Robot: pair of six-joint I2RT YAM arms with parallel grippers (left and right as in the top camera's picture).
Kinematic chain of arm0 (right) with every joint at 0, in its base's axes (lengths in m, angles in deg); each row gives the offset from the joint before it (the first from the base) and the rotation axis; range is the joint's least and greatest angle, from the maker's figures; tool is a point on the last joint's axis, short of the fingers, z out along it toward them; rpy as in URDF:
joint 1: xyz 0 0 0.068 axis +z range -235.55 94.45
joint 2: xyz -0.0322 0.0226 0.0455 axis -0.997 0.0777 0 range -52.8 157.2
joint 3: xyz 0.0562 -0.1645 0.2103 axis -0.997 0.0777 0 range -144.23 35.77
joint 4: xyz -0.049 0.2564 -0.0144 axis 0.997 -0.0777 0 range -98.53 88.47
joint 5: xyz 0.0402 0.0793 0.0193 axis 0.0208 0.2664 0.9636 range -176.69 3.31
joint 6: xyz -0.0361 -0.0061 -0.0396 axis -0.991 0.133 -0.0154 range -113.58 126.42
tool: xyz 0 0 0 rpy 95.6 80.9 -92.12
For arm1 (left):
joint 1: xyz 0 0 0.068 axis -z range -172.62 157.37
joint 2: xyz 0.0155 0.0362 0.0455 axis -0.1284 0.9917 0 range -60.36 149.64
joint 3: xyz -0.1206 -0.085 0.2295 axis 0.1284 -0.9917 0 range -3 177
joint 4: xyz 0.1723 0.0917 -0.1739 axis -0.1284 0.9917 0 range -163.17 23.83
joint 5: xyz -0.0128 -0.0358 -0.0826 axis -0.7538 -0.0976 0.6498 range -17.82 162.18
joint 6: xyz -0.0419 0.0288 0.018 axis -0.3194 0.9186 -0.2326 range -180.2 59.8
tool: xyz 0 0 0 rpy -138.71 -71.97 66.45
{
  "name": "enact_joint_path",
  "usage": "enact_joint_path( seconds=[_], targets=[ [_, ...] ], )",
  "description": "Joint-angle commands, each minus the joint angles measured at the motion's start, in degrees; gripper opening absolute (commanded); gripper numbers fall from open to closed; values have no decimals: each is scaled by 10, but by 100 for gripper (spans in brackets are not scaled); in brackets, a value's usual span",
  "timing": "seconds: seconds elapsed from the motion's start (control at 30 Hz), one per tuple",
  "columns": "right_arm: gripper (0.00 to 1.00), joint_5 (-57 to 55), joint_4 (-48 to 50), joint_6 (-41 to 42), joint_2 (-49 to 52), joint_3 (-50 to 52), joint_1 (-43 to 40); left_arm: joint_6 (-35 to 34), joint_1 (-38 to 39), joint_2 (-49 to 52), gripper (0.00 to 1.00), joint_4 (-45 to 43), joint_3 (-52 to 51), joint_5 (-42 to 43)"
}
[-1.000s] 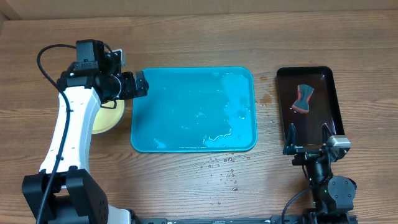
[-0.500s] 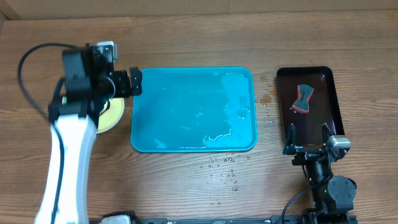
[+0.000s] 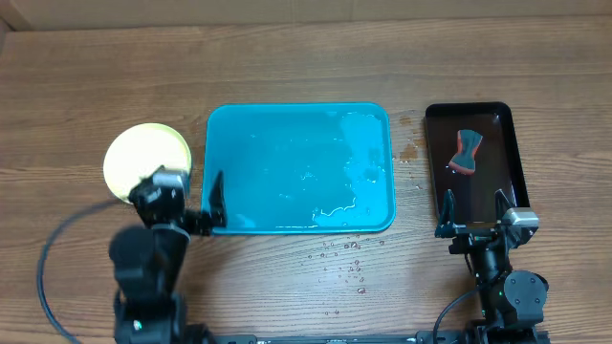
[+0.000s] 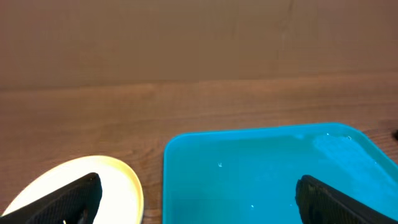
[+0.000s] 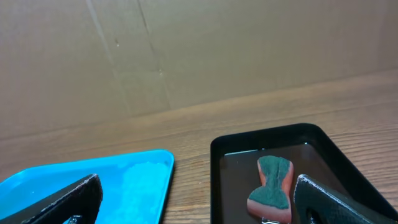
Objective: Clean dirty plates on tray and stack at the side
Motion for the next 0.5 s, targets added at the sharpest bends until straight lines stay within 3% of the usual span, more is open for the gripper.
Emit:
enact_joint_path(
  seconds=[0.0,0.2,0.47],
  targets=[
    [100,1,3,0,-6,6,2,16,1,-81,100,-11,-64,-6],
    [100,1,3,0,-6,6,2,28,1,-202,100,-12,-138,-6],
    [100,1,3,0,-6,6,2,36,1,-277,100,-7,-195,-8]
  ],
)
